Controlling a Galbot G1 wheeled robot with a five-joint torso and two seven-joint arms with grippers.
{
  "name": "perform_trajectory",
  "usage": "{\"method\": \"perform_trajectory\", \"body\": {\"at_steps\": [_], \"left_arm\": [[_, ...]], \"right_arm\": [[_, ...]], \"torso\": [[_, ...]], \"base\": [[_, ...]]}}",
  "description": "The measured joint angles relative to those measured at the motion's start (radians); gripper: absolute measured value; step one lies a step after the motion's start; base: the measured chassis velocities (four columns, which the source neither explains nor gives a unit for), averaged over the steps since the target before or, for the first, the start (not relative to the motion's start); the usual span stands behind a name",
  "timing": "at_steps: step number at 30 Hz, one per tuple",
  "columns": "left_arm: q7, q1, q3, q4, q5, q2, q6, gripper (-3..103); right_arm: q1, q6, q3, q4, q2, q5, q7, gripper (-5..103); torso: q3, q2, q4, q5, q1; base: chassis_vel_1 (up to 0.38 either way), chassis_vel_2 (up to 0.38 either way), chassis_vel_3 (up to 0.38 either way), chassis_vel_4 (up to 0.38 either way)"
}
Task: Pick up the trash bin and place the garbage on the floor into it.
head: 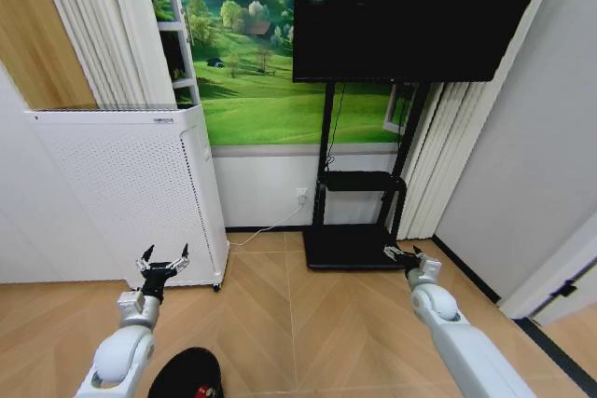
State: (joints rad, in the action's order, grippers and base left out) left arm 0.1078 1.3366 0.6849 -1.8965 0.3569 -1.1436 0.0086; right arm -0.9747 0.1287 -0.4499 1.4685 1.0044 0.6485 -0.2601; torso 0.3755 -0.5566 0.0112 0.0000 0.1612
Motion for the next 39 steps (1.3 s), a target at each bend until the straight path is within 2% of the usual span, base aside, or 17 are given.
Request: {"method": "perform_trajectory", "body": {"at_steps": [18,39], "left_arm": [[0.000,0.000,0.000,0.000,0.000,0.000,0.000,99],[0.000,0.000,0.000,0.000,0.000,0.000,0.000,99]], "right_arm": [[0.000,0.000,0.000,0.000,0.000,0.000,0.000,100],[0.000,0.000,0.000,0.000,0.000,0.000,0.000,100]], "torso": [[0.045,-0.076,0.0000,0.0000,0.031],[0.044,-0.075,-0.0001,0.0000,0.031]], "base": [[0.000,0.000,0.000,0.000],[0.036,-0.040,-0.038,0.041]]}}
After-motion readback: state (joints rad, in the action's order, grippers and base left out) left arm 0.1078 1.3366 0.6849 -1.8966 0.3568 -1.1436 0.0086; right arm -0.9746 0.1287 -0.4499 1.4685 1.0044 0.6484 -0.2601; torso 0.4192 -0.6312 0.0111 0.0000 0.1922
